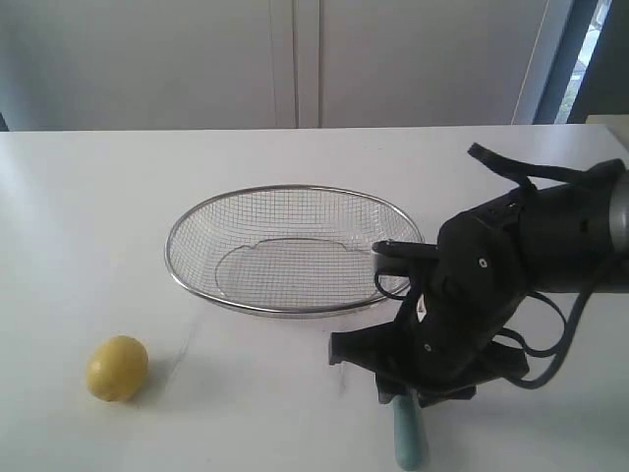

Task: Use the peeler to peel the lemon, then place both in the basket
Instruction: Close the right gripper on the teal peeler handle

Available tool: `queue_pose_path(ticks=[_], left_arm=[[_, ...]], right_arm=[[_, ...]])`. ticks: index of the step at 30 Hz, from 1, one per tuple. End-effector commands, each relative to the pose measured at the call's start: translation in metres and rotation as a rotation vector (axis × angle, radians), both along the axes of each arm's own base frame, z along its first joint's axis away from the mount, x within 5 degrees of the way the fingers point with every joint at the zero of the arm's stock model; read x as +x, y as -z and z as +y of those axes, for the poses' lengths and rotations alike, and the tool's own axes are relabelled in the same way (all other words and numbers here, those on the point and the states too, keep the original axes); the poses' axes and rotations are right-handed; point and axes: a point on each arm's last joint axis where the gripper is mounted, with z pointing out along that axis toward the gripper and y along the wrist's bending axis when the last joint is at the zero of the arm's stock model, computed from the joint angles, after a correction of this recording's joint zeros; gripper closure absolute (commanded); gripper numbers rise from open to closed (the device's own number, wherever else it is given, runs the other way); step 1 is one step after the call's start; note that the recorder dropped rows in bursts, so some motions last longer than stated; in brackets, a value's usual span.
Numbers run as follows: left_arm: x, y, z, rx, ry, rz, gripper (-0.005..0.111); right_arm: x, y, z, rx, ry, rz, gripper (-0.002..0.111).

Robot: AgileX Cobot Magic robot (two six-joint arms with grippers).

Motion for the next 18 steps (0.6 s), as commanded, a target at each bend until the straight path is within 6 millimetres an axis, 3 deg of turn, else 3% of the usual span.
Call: queue_pose_path(ticks=[1,12,18], left_arm=[[-0.0004,0.0035,0.0002,0.001,-0.004,0.011,0.107],[-0.0004,0.0035,0.0002,0.001,-0.004,0.011,0.107],[-0.0004,0.0035,0.0002,0.001,-0.004,0.011,0.107]], right_arm=[[0.0023,0.0088,0.0012,-0.016,0.012,0.015,0.068],[0.0027,0.0180,0.0017,-0.032,0.019,0.043,0.074],[0.0020,0.0181,0.0013,-0.038,0.018,0.051,0.087]])
